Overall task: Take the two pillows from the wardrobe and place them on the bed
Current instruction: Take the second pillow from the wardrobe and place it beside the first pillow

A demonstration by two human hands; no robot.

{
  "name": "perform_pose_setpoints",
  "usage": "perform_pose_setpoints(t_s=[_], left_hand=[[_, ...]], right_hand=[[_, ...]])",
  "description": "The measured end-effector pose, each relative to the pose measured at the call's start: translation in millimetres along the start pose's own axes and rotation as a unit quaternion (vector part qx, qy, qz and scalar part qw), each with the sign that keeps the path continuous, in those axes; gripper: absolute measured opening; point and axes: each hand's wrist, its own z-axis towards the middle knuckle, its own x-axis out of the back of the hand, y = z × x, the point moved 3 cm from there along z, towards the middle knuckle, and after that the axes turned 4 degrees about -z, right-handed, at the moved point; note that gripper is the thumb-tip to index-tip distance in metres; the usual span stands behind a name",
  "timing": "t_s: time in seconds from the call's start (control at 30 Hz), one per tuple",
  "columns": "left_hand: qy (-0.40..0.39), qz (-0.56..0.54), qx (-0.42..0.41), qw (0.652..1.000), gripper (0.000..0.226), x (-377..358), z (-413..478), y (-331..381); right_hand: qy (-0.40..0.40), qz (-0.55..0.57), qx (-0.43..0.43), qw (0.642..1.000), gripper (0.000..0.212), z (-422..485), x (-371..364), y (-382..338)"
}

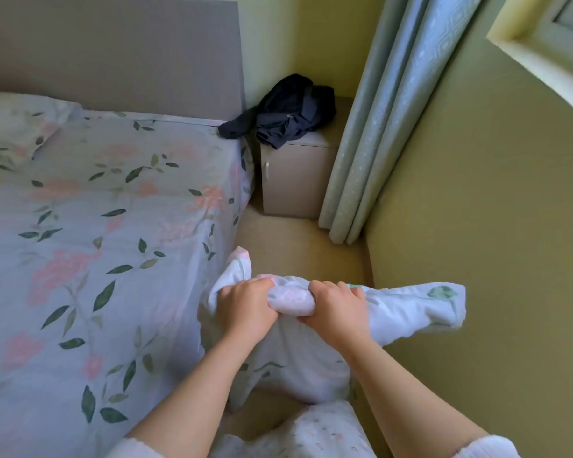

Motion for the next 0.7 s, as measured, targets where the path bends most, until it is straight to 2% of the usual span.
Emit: perform_pose_setpoints(t_s=[0.33, 0.43, 0.53, 0.7], left_hand=[[0.054, -0.034, 0.046, 0.997, 0.016, 28.7, 157.6, -11.4], [0.075, -0.029, 0.09, 0.993, 0.015, 43.5, 216.9, -5.4], [0.093, -0.059, 0.11, 0.988, 0.003, 59.8, 273.2, -0.8], [0.104, -0.112, 0.19, 0.97, 0.027, 106.0, 354.8, -0.8]], right_hand=[[0.036, 0.023, 0.074, 0.996, 0.025, 180.4, 23.3, -10.1], [0.042, 0.02, 0.103, 0.994, 0.021, 246.0, 40.2, -8.1], [0.039, 0.004, 0.139, 0.99, 0.023, 313.6, 59.9, -10.7], [0.056, 0.014, 0.203, 0.978, 0.025, 419.2, 104.1, -33.0]])
